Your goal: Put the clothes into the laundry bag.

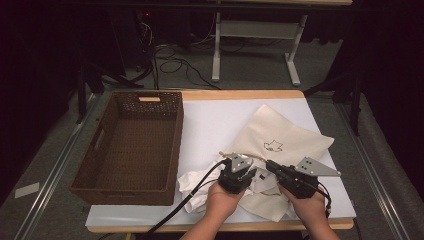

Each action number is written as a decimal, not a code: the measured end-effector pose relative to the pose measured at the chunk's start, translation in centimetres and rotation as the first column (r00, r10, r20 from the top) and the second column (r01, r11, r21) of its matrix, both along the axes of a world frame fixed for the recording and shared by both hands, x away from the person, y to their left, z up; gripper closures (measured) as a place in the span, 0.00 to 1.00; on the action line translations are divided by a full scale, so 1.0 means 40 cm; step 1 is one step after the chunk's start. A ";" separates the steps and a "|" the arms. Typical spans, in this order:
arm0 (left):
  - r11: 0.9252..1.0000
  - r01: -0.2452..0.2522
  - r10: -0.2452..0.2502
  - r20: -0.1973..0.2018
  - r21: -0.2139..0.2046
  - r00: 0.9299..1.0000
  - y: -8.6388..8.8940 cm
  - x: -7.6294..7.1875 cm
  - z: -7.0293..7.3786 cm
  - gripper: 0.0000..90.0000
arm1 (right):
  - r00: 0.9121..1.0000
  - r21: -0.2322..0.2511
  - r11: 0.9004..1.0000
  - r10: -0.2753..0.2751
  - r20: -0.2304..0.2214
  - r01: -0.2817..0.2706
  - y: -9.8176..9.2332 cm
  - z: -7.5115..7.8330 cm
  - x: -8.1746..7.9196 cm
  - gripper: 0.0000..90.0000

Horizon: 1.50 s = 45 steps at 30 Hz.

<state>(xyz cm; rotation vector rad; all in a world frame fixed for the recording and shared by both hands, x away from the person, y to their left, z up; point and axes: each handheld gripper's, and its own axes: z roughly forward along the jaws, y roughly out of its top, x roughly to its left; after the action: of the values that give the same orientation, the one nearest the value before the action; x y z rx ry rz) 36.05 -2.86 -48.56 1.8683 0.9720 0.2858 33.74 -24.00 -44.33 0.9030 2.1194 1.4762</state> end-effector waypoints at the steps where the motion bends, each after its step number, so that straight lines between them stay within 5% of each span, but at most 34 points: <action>1: 1.000 -0.019 0.019 -0.001 -0.007 1.000 -0.003 0.004 -0.001 0.89 | 1.000 0.000 1.000 0.004 0.003 -0.004 0.001 0.001 -0.002 0.99; 5: 0.997 -0.069 0.069 0.007 -0.025 0.998 -0.011 0.013 -0.002 0.89 | 1.000 0.001 1.000 0.012 0.009 -0.012 0.003 0.002 -0.005 0.99; 8: 0.998 -0.044 0.045 0.020 -0.041 0.999 -0.016 0.013 -0.001 0.85 | 1.000 0.000 1.000 0.011 0.010 -0.011 0.001 0.001 -0.004 0.99; 11: 0.998 0.002 0.002 0.060 -0.056 0.998 -0.014 0.000 0.006 0.69 | 1.000 0.003 1.000 0.006 0.006 -0.006 -0.002 -0.001 -0.002 0.99; 15: 0.999 0.034 -0.032 0.112 -0.016 0.993 0.006 -0.033 0.030 0.47 | 1.000 0.005 1.000 -0.002 -0.001 0.002 -0.007 -0.006 -0.001 0.99; 21: 0.997 0.070 -0.075 0.137 0.043 0.988 0.082 -0.088 0.048 0.31 | 1.000 -0.002 1.000 -0.006 -0.001 0.006 -0.008 -0.010 -0.002 0.99; 25: 0.997 0.047 -0.055 0.150 0.056 0.987 0.150 -0.114 0.042 0.28 | 1.000 -0.004 1.000 -0.009 -0.001 0.009 -0.007 -0.010 -0.005 0.99; 30: 0.999 0.030 -0.032 0.087 0.020 0.996 0.201 -0.126 -0.024 0.27 | 1.000 -0.008 1.000 -0.013 0.000 0.013 -0.009 -0.013 -0.007 0.99; 32: 0.996 0.054 -0.057 0.051 0.065 0.997 0.192 -0.122 -0.048 0.26 | 1.000 -0.013 1.000 -0.013 0.000 0.013 -0.009 -0.013 -0.007 0.99; 35: 0.995 0.057 -0.061 0.045 0.082 0.997 0.174 -0.119 -0.058 0.24 | 1.000 -0.017 1.000 -0.015 0.002 0.015 -0.006 -0.014 -0.007 0.99; 39: 0.984 0.066 -0.072 0.030 0.167 0.997 0.154 -0.115 -0.082 0.27 | 1.000 -0.020 1.000 -0.005 0.001 0.005 -0.006 -0.016 -0.007 0.99; 45: 0.983 0.043 -0.054 0.056 0.178 0.997 0.159 -0.120 -0.088 0.62 | 1.000 -0.016 1.000 -0.001 -0.007 0.001 -0.006 -0.019 -0.010 0.99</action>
<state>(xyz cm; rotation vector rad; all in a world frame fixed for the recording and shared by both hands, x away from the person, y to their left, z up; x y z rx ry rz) 31.24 3.48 -52.06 2.0295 0.8820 0.4091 33.33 -24.26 -45.09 0.9048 2.1321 1.4552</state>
